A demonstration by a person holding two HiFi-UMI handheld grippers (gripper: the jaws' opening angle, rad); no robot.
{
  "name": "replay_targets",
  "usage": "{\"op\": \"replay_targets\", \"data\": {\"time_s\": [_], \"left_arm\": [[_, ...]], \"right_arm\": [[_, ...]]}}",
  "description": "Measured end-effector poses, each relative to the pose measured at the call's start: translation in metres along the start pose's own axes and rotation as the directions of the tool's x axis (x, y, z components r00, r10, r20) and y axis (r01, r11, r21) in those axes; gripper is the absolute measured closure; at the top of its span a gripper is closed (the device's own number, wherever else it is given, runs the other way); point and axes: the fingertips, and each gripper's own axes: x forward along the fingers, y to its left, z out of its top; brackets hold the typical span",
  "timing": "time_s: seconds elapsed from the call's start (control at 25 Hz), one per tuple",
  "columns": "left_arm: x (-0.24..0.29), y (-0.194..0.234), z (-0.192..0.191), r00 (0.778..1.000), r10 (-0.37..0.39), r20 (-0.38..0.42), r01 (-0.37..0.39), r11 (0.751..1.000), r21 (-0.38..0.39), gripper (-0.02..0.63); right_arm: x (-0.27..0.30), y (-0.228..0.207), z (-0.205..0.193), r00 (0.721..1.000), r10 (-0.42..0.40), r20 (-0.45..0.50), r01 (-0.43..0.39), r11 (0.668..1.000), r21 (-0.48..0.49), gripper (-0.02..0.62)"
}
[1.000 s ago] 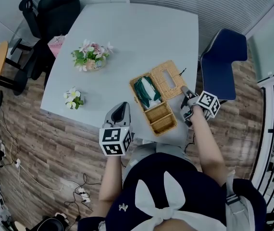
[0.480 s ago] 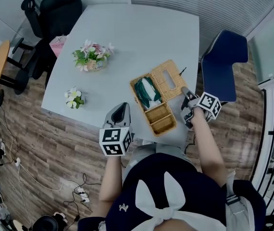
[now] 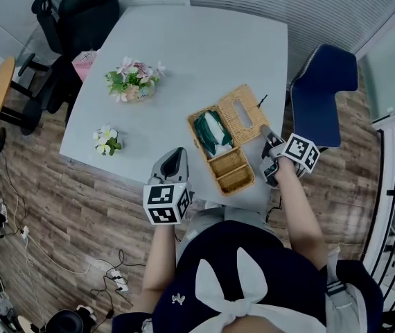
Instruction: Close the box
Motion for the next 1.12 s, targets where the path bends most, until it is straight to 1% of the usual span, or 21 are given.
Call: {"op": "replay_targets", "data": {"time_s": [0.2, 0.52, 0.84, 1.12], "left_arm": [[-0.001, 0.000, -0.003, 1.000, 0.002, -0.003, -0.002, 1.000, 0.001, 0.583], [-0.002, -0.002, -0.003, 1.000, 0.000, -0.001, 0.000, 1.000, 0.000, 0.583], [-0.001, -0.003, -0.002, 1.000, -0.003, 0.003, 0.003, 1.000, 0.005, 0.583], [-0.001, -0.004, -0.001, 1.000, -0.005, 0.003, 0.005, 1.000, 0.003, 0.583]], "right_arm": [[-0.002, 0.007, -0.003, 1.000, 0.011, 0.005, -0.010, 0.999, -0.039, 0.548], [-0.005, 0.020, -0.005, 1.000, 0.015, -0.002, -0.015, 0.992, -0.127, 0.549], [-0.006, 0.029, -0.009, 1.000, 0.005, -0.006, -0.006, 0.972, -0.234, 0.552], [-0.009, 0.036, -0.011, 1.000, 0.005, -0.004, -0.006, 0.954, -0.298, 0.545]]}}
